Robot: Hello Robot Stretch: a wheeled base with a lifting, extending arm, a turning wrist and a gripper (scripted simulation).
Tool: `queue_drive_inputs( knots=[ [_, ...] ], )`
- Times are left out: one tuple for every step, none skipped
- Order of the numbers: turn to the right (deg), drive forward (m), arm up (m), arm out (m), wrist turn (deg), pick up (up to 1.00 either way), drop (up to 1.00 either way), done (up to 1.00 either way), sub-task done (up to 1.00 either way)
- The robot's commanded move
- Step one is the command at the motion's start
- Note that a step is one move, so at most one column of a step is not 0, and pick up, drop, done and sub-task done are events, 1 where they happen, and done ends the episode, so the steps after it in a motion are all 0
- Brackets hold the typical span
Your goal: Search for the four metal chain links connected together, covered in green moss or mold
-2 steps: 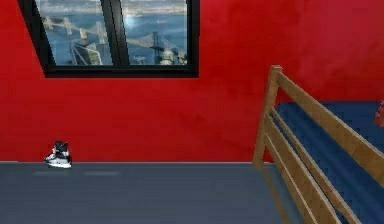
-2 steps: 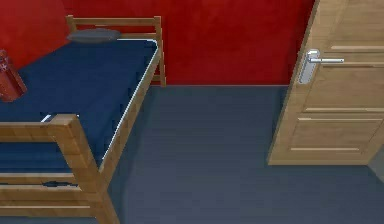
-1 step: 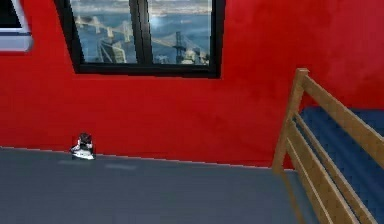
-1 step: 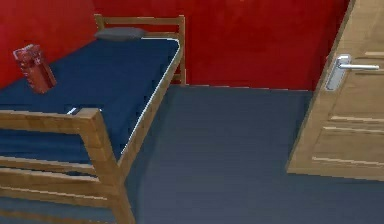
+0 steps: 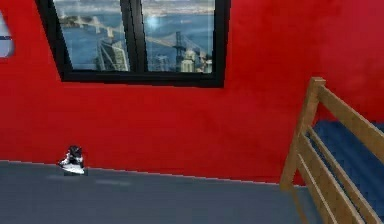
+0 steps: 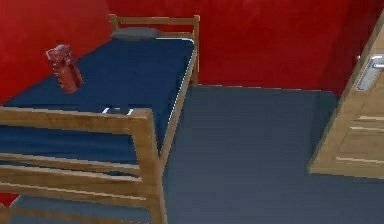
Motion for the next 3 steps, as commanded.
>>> queue_drive_inputs(
  knots=[
    [-45.0, 0.00, 0.00, 0.00, 0.0, 0.00, 0.00, 0.00, 0.00],
    [-6.0, 0.00, 0.00, 0.00, 0.0, 0.00, 0.00, 0.00, 0.00],
    [0.0, 0.70, 0.00, 0.00, 0.0, 0.00, 0.00, 0.00, 0.00]
  ],
)
